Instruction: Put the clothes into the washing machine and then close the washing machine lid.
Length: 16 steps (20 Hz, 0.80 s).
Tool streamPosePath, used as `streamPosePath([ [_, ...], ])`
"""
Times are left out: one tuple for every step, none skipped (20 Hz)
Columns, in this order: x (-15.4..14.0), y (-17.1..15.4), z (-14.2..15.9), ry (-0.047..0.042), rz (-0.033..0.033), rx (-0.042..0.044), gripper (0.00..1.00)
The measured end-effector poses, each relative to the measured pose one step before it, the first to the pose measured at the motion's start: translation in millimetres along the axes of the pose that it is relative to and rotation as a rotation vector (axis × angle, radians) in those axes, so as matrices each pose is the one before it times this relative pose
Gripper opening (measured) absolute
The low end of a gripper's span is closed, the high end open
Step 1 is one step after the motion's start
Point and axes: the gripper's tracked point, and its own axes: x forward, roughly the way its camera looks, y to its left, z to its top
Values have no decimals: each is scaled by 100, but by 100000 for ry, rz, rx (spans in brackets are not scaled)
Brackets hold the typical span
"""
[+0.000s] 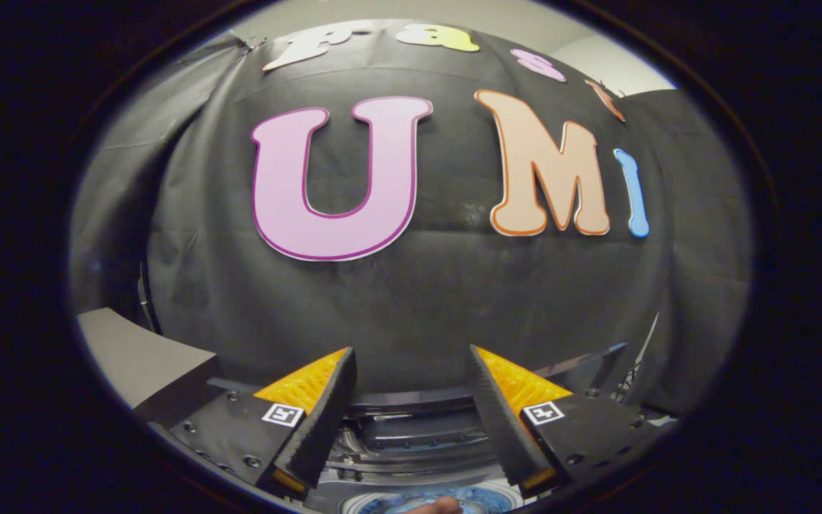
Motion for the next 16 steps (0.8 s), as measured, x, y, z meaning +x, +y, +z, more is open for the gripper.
streamPosePath([
  [-116, -59, 116, -768, -43, 403, 96],
  [-193, -89, -77, -232, 49, -64, 96],
  [-100, -26, -36, -127, -33, 128, 96],
  [-78, -35, 91, 109, -134, 7, 96],
  [-15, -18, 75, 118, -209, 47, 96],
  [-43, -2, -92, 67, -193, 118, 96],
  [-78, -58, 81, 79, -18, 19, 96],
  [-170, -29, -57, -187, 88, -52, 96],
  [-48, -64, 31, -156, 89, 334, 96],
  [-113, 6, -79, -441, -34, 224, 96],
  [-189, -24, 34, -223, -70, -3, 96],
  [-197, -24, -130, -456, -103, 41, 96],
  [-94, -36, 21, -331, -56, 284, 96],
  [-126, -33, -12, -583, -59, 402, 96],
  [-171, -71, 1, -442, 49, 270, 96],
  [-222, -52, -80, -474, 86, 73, 96],
])
